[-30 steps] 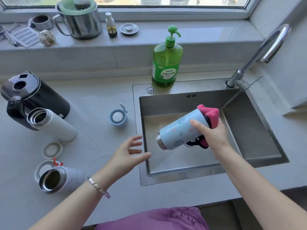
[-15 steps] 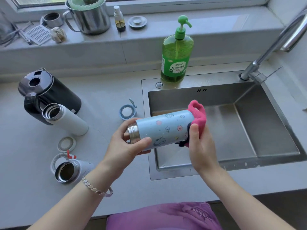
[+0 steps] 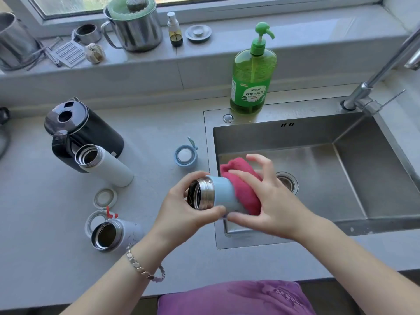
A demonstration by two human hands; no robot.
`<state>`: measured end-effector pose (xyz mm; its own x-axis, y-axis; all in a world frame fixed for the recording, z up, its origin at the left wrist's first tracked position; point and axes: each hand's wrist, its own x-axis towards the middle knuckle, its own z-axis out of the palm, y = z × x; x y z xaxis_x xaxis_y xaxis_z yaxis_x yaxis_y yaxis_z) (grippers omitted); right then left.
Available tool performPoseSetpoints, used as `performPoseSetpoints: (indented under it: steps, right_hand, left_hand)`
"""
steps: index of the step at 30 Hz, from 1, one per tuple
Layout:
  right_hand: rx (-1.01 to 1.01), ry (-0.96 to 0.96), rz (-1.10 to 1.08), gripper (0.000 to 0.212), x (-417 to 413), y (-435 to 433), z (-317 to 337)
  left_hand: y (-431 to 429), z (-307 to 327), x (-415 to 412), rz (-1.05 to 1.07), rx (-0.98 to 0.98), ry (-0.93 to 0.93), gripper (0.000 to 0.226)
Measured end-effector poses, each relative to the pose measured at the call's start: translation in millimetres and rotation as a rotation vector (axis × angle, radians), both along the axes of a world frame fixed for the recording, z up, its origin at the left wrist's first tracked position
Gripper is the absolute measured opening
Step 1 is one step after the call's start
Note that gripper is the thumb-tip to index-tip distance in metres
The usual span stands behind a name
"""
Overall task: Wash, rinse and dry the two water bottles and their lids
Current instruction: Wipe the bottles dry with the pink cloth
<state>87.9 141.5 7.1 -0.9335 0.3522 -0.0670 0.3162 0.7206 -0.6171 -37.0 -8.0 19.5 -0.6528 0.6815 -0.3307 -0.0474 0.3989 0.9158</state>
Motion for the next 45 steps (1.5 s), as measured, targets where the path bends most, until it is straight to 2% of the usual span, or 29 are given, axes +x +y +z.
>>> performPoseSetpoints:
  steps: [2, 4, 7, 9, 10, 13, 17, 20, 21, 23, 25, 27, 29, 30, 32, 34, 36, 38, 40, 41, 42, 45]
  right_hand:
    - [0.061, 0.105, 0.015, 0.063, 11, -4, -12]
    - [-0.011, 0.204, -0.018, 0.048, 19, -3, -12]
    - [-0.338, 0.177, -0.104, 0.033, 27, 5, 13]
    - [-0.548, 0.153, -0.048, 0.028, 29, 12, 29]
    - [-0.578, 0.134, 0.000, 0.027, 26, 16, 33]
    - [-0.536, 0.084, -0.002, 0.029, 7, 23, 29]
    - [-0.420, 0.268, -0.243, 0.043, -10, 18, 10]
    - [-0.252, 0.412, -0.409, 0.018, -8, 7, -1]
    - [-0.228, 0.418, -0.396, 0.010, -6, 0, -3]
    - [-0.201, 0.379, -0.325, 0.040, 2, -14, -11]
    - [-0.064, 0.375, -0.243, 0.053, 8, -27, -17]
    - [0.088, 0.419, -0.172, 0.052, 8, -35, -15]
    - [0.139, 0.429, -0.117, 0.049, 3, -32, -9]
    - [0.090, 0.391, -0.110, 0.049, 0, -27, -6]
    - [-0.174, 0.212, -0.155, 0.044, -3, -14, -4]
    - [-0.450, 0.008, -0.211, 0.029, 1, -5, -10]
    - [-0.698, -0.063, -0.301, 0.014, 8, -1, -19]
    - [-1.032, -0.050, -0.454, 0.019, 14, 0, -23]
    - [-1.394, -0.040, -0.586, 0.037, 19, -2, -25]
    - [-1.508, -0.024, -0.652, 0.044, 20, -4, -26]
    - [-1.564, 0.012, -0.713, 0.046, 19, -5, -26]
    - [-1.514, 0.188, -0.773, 0.046, 15, -10, -27]
  left_hand:
    - [-2, -5, -2, 0.046, -0.030, -0.038, 0.053]
    - [-4, -10, -7, 0.097, -0.054, -0.081, 0.050]
    - [-9, -16, -16, 0.108, -0.113, -0.032, 0.054]
    - [-12, -16, -18, 0.091, -0.137, 0.002, 0.057]
    - [-13, -16, -17, 0.079, -0.133, 0.001, 0.057]
    - [-11, -9, -11, -0.010, -0.093, -0.020, 0.059]
    - [-9, 2, -2, -0.116, -0.013, -0.077, 0.060]
    - [-8, 3, 3, -0.120, 0.030, -0.086, 0.058]
    - [-8, 2, 4, -0.106, 0.037, -0.069, 0.057]
    - [-7, 0, 5, -0.060, 0.049, -0.036, 0.057]
    - [-5, 0, 7, -0.058, 0.064, -0.003, 0.056]
    - [-3, 1, 10, -0.104, 0.094, 0.017, 0.055]
    - [-4, 2, 12, -0.139, 0.128, 0.043, 0.056]
    - [-5, 1, 11, -0.149, 0.133, 0.069, 0.058]
    - [-9, 0, 7, -0.192, 0.113, 0.156, 0.063]
    - [-13, -1, 3, -0.274, 0.083, 0.267, 0.066]
    - [-16, -2, -1, -0.328, 0.076, 0.314, 0.066]
    - [-17, -3, -3, -0.330, 0.094, 0.304, 0.065]
    - [-15, -5, -4, -0.297, 0.116, 0.255, 0.064]
    - [-13, -6, -5, -0.291, 0.126, 0.230, 0.064]
    - [-11, -7, -6, -0.299, 0.133, 0.213, 0.064]
    - [-4, -2, -9, -0.337, 0.091, 0.126, 0.075]
